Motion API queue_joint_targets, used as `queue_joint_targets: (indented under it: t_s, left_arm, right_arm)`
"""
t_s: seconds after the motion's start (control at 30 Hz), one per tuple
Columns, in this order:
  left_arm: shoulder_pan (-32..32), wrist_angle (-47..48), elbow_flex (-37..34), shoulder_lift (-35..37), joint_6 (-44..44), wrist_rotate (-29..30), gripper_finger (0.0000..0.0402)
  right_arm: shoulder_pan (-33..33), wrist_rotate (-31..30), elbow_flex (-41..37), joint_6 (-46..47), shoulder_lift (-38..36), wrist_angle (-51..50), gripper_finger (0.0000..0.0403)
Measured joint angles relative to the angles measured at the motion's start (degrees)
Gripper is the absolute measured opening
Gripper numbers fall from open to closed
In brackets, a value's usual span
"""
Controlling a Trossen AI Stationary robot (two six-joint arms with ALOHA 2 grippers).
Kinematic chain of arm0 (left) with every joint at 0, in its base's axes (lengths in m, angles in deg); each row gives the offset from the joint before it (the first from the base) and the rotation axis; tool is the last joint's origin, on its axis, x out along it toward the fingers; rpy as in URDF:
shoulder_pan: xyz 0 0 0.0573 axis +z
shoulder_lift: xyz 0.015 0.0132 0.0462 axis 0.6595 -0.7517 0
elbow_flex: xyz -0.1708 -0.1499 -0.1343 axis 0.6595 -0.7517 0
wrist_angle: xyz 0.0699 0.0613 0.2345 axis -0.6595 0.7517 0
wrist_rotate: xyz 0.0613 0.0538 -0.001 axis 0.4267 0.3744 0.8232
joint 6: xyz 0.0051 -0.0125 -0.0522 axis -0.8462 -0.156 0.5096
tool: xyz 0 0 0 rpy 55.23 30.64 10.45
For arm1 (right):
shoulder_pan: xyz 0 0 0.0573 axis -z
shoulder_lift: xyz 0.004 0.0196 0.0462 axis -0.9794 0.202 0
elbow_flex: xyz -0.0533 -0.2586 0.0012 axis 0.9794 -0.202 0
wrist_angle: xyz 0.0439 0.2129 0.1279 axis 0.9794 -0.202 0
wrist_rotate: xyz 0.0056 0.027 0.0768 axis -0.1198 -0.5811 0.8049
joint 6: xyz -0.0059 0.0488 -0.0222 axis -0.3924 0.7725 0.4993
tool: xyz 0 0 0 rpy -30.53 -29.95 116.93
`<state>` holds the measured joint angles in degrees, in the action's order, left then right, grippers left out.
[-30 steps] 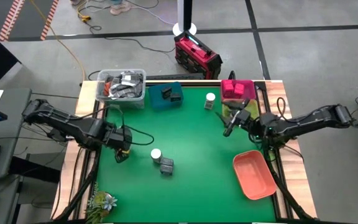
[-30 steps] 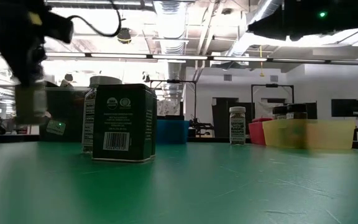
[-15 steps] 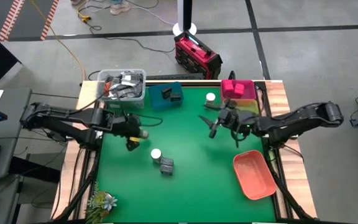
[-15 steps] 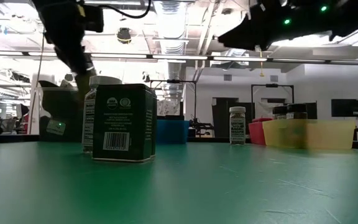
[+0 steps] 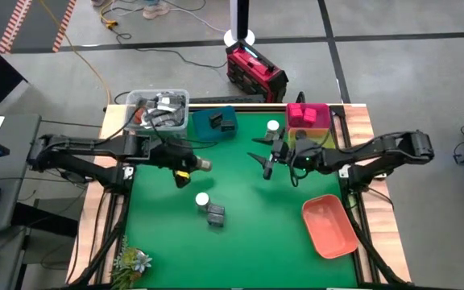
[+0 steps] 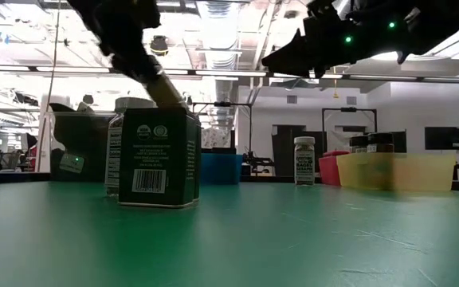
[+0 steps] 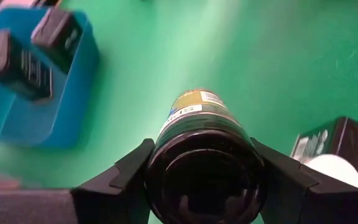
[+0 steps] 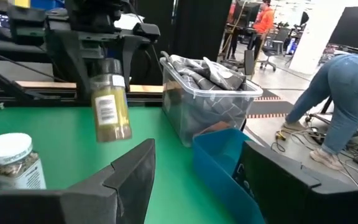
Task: Sort spices by type
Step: Put the black seasoning from the middle left into the yellow bin
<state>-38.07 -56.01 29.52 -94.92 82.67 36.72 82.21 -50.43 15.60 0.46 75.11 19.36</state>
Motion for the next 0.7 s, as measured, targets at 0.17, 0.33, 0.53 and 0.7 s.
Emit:
queue_joint_targets:
  t_s: [0.17,0.33,0.53,0.7]
  left_arm:
    - [1.39,-5.80,0.00,-5.48,-3.12,-3.28,0.0215]
    - [2.99,-6.31,4.28,-13.58,-5.74,-5.87,0.0215]
    - [3.02,1.97,18.05,-25.17,-10.92,-5.99,0.0215]
    - [3.02,8.39,28.13,-33.47,-14.71,-7.10,0.0215]
  right_arm:
    - [-0.54,0.29,0.08,0.13,-0.05,-0.25,0.0268]
    - [-1.29,2.86,0.08,0.50,-0.04,-0.88,0.0268]
    - [-1.07,2.87,0.08,1.95,-0.23,-2.13,0.0268]
    - [-1.09,2.87,0.23,3.86,-2.91,-13.80,0.0268]
